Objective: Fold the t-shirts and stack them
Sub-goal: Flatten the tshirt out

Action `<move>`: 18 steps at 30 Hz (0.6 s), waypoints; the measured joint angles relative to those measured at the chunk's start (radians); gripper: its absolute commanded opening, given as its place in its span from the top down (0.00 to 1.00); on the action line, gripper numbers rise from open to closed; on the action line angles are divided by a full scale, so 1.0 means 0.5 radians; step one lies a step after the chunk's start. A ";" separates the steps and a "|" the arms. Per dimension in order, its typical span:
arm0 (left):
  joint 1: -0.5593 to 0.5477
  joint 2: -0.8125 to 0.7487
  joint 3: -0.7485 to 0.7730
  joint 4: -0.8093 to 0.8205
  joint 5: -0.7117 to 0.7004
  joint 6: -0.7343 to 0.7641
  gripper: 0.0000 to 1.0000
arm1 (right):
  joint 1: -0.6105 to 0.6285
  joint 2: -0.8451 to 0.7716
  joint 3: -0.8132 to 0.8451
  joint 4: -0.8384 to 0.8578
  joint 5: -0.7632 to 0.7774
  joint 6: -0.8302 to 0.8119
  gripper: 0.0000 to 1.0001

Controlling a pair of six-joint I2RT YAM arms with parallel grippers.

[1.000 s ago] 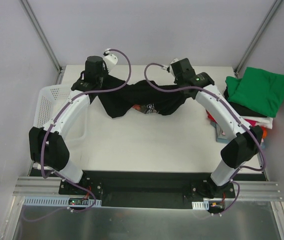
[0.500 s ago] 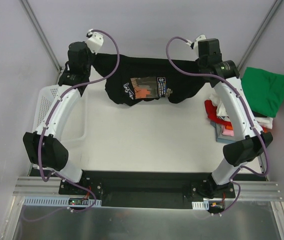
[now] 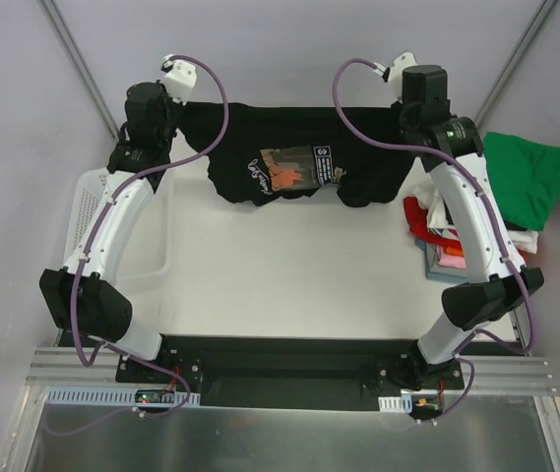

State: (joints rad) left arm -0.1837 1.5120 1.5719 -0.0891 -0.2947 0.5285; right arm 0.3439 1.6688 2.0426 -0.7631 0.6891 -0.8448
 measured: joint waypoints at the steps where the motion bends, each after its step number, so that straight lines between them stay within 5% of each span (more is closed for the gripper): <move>1: 0.002 -0.004 0.000 0.000 0.014 -0.016 1.00 | 0.000 -0.019 0.000 0.026 -0.009 -0.013 0.99; 9: -0.014 -0.081 0.000 -0.011 0.236 -0.161 1.00 | 0.043 -0.236 -0.040 0.166 -0.101 -0.065 0.99; 18: -0.334 -0.242 0.099 -0.056 0.230 -0.105 1.00 | 0.259 -0.372 -0.104 0.217 -0.226 -0.053 0.99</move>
State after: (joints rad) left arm -0.3508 1.3911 1.6215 -0.1169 -0.1795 0.4759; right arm 0.4736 1.4826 1.9907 -0.6548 0.5762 -0.8715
